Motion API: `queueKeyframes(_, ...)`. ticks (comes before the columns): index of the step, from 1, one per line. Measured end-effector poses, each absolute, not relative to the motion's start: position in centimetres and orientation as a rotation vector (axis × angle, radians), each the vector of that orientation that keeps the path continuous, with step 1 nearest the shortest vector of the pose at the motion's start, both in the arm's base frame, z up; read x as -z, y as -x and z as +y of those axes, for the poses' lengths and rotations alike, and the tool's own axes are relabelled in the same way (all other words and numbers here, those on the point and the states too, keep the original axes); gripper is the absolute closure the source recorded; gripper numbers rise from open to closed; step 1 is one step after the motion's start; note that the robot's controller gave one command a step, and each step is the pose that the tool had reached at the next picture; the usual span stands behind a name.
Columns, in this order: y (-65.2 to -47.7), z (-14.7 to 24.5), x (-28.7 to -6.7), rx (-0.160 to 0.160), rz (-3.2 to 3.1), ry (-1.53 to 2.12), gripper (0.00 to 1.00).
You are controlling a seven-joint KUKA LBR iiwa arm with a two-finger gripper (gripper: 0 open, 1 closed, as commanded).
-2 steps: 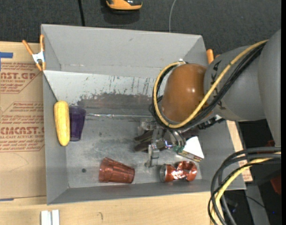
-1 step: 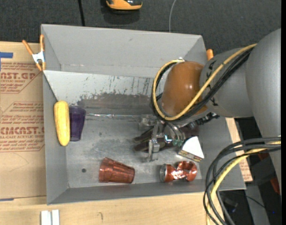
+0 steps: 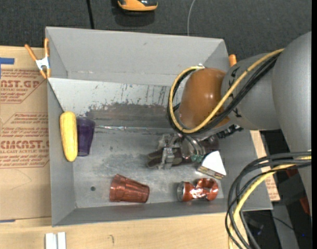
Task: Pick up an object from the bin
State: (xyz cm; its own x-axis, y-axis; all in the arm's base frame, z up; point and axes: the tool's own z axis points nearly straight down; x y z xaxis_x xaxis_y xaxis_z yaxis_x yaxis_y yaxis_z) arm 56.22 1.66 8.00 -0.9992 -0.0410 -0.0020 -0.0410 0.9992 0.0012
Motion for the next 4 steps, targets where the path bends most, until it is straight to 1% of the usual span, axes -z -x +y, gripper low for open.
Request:
queueKeyframes(1, -56.2, 1.7, -8.0, -0.002, 3.139, 0.064, 1.00)
queueKeyframes(2, -55.3, 0.1, -18.3, 0.000, 3.139, 0.058, 1.00)
queueKeyframes(3, -55.3, 0.2, -18.3, -0.001, 3.139, 0.059, 1.00)
queueKeyframes(4, -54.5, 0.3, -29.5, 0.000, 3.138, 0.049, 1.00)
